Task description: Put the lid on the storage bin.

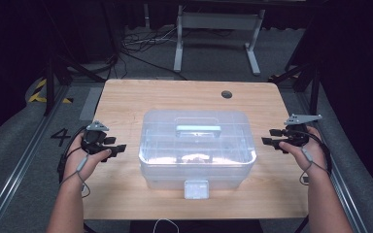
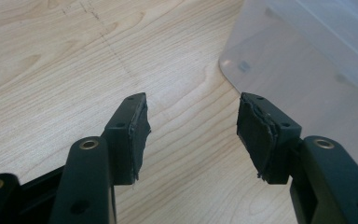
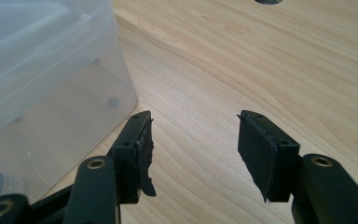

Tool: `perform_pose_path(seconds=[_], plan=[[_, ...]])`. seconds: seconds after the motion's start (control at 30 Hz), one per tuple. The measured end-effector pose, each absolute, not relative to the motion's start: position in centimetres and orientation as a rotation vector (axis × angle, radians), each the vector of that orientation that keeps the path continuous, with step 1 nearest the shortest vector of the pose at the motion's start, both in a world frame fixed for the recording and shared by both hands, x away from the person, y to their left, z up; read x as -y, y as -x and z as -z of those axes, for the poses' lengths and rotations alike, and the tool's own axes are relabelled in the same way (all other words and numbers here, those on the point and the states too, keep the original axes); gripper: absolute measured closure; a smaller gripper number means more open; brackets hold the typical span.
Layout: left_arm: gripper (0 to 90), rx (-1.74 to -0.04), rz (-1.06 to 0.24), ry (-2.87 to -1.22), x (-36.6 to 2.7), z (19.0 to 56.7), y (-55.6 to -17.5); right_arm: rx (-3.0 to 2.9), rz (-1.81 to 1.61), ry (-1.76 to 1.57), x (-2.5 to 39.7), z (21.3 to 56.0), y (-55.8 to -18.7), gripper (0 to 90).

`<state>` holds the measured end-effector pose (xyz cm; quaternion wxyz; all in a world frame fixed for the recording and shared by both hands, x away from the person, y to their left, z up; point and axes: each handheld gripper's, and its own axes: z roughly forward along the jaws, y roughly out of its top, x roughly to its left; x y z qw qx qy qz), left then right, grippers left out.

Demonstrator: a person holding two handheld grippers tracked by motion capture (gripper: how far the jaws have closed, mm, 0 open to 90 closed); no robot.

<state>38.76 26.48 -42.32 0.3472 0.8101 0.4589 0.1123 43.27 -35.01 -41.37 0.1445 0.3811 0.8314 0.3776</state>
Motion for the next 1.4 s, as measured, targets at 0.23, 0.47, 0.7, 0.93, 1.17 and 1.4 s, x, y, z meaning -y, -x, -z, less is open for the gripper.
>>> perform_pose_path(seconds=[0.23, 0.47, 0.7, 0.93, 1.17, 1.4], plan=[[44.1, -1.225, -0.324, -2.14, -26.4, 43.1, -39.1, -2.386, -1.09, -1.116, 35.1, 43.2, -44.1, 45.2], [44.1, -1.226, -0.315, -2.163, -26.3, 44.6, -39.7, -2.385, -1.064, -1.136, 35.3, 45.2, -44.8, 45.1], [43.9, -1.257, -0.296, -2.155, -26.3, 45.8, -40.0, -2.356, -1.067, -1.156, 35.2, 46.4, -45.1, 44.3], [44.0, -1.322, -0.295, -2.169, -26.6, 47.1, -40.1, -2.334, -1.06, -1.172, 34.9, 47.8, -45.3, 44.3], [44.0, -1.326, -0.334, -2.166, -26.6, 47.8, -40.1, -2.311, -1.046, -1.18, 34.6, 48.9, -45.3, 43.9], [45.1, -1.298, -0.356, -2.151, -26.4, 48.2, -40.0, -2.27, -1.053, -1.2, 34.2, 49.5, -45.0, 42.6]])
